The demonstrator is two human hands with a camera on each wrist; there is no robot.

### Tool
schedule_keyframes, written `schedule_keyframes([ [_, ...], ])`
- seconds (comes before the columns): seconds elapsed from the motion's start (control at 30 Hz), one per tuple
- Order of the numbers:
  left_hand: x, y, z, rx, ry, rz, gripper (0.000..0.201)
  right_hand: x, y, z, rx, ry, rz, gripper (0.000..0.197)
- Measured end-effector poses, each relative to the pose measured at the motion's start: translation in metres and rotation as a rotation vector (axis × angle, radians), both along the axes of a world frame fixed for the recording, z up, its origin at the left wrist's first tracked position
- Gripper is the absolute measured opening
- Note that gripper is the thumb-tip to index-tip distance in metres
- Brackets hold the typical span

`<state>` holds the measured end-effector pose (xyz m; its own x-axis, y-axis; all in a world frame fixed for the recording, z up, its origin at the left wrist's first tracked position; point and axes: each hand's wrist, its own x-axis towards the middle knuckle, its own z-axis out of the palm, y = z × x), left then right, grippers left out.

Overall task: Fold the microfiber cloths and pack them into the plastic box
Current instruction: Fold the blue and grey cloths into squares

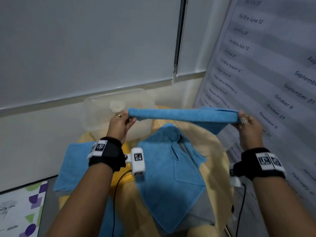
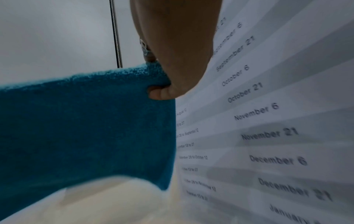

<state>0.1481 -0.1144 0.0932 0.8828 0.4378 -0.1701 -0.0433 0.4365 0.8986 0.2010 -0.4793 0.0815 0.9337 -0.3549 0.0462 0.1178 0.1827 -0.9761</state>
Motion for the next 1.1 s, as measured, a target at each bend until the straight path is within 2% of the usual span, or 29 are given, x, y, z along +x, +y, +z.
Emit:
schedule_keyframes([
  [0.07,-0.015,-0.003,-0.015,0.022,0.055,-0.033,0.016,-0.022,-0.001,-0.012,-0.016,0.024,-0.026,0.028],
  [0.13,-0.034,-0.005,-0.049,0.216,0.185,-0.129,0.009,-0.047,-0.007,-0.047,-0.059,0.132,-0.064,0.02],
  [0.23,-0.066,-0.007,-0.119,0.57,0.429,-0.312,0.033,-0.089,-0.026,-0.122,-0.279,0.487,-0.059,0.025],
  [0.33,-0.087,-0.01,-0.158,0.929,0.63,-0.452,0.045,-0.125,-0.034,-0.166,-0.566,0.794,0.092,0.038],
  [0.4,-0.097,-0.013,-0.17,1.043,0.694,-0.487,0.046,-0.143,-0.028,-0.174,-0.681,0.868,0.216,0.035],
  [0.57,-0.102,-0.019,-0.164,1.178,0.682,-0.455,0.048,-0.143,-0.029,-0.181,-0.802,0.882,0.222,0.035],
  [0.7,-0.099,-0.017,-0.156,1.269,0.666,-0.468,0.04,-0.142,-0.038,-0.175,-0.895,0.877,0.178,0.042],
  [0.73,-0.099,-0.017,-0.154,1.308,0.7,-0.495,0.039,-0.145,-0.041,-0.175,-0.922,0.87,0.172,0.038],
  [0.83,-0.102,-0.022,-0.143,1.435,0.805,-0.647,0.054,-0.156,-0.045,-0.179,-0.937,0.925,0.327,0.022],
  [0.9,-0.102,-0.028,-0.136,1.522,0.791,-0.691,0.062,-0.155,-0.044,-0.177,-0.93,1.009,0.46,0.029],
  [0.93,-0.098,-0.032,-0.134,1.575,0.757,-0.685,0.06,-0.151,-0.043,-0.175,-0.949,1.044,0.488,0.033],
  [0.97,-0.091,-0.035,-0.131,1.612,0.71,-0.666,0.052,-0.144,-0.04,-0.171,-0.99,1.075,0.469,0.039],
  [1.03,-0.069,-0.04,-0.132,1.637,0.641,-0.626,0.035,-0.128,-0.035,-0.163,-1.065,1.1,0.32,0.051],
  [1.1,-0.041,-0.046,-0.139,1.688,0.636,-0.667,0.032,-0.106,-0.031,-0.161,-1.05,1.021,0.211,0.051],
])
